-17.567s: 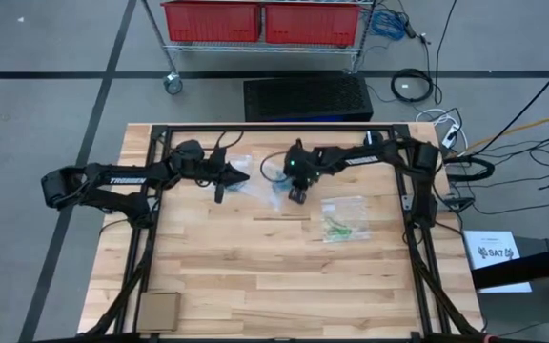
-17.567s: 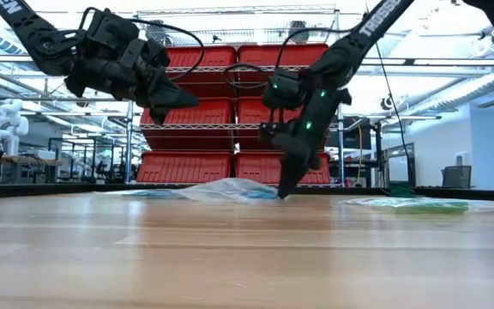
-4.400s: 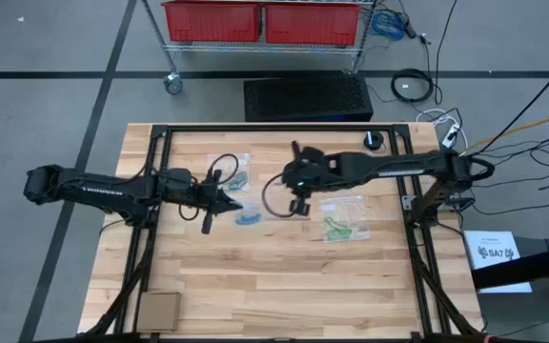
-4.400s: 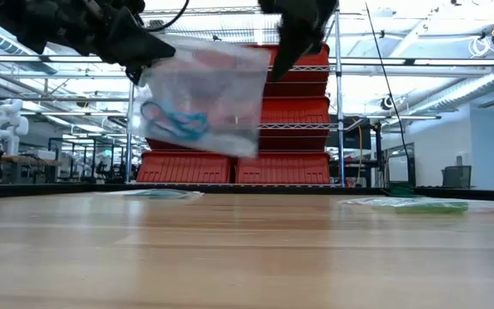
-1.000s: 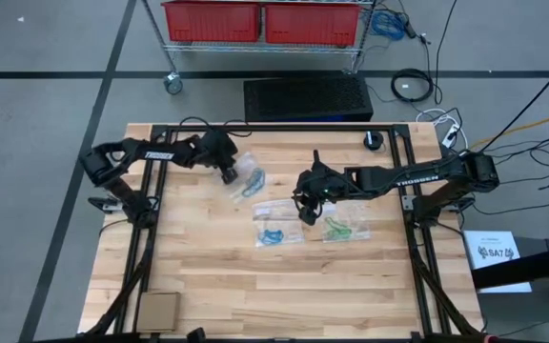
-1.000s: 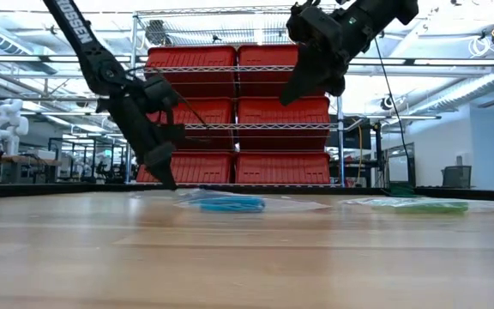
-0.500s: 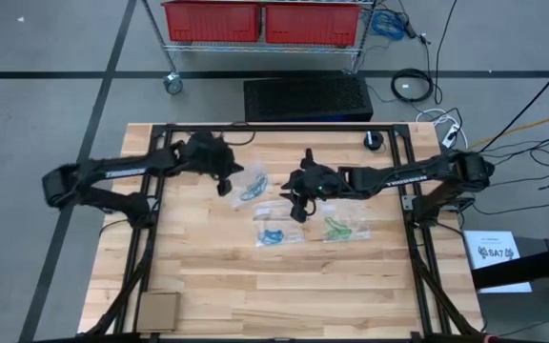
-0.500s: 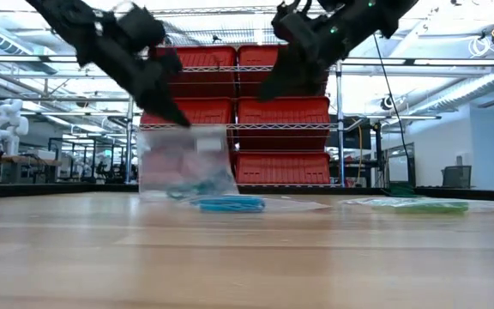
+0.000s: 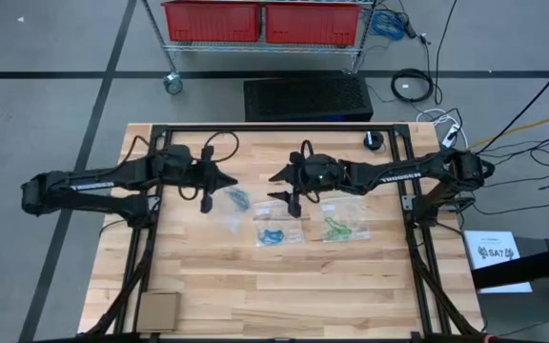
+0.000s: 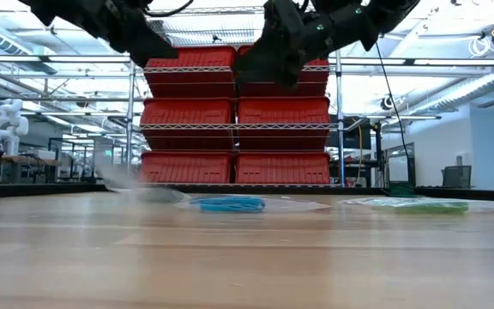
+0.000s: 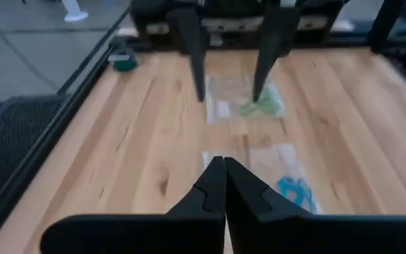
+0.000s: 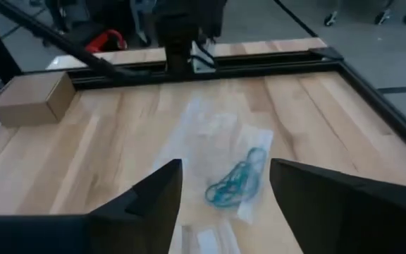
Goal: Sort rubber bands
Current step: Close the left zip lock bag
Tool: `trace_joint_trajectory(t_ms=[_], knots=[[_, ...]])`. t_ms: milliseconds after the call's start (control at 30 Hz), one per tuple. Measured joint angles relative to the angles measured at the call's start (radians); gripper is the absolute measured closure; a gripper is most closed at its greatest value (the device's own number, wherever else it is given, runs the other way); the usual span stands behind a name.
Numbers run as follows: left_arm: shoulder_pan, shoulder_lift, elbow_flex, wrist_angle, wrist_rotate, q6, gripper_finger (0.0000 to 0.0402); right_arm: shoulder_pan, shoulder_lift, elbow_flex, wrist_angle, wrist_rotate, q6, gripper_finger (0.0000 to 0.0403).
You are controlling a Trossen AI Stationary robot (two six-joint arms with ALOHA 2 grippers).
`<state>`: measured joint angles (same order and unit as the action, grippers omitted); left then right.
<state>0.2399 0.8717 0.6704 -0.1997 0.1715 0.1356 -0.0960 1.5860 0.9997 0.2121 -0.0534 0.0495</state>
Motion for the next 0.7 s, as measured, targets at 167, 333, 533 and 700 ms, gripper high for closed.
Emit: trace_joint_trajectory(t_ms=[167, 333, 533, 700], knots=[[-0.033, 0.000, 0.000, -0.093, -0.119, 0.000, 0.0401, 0.067, 0.074, 0.003, 0.016, 0.055, -0.011, 0.0206], [-0.068, -0.024, -0.002, -0.124, -0.177, 0.000, 0.0401, 0.187, 0.300, 0.031, 0.071, 0.193, -0.119, 0.0225], [-0.072, -0.106, -0.006, -0.116, -0.184, 0.000, 0.0401, 0.253, 0.516, 0.286, -0.006, 0.343, -0.410, 0.0239], [-0.073, -0.162, -0.006, -0.130, -0.184, 0.000, 0.0401, 0.224, 0.659, 0.559, -0.272, 0.333, -0.584, 0.0246]])
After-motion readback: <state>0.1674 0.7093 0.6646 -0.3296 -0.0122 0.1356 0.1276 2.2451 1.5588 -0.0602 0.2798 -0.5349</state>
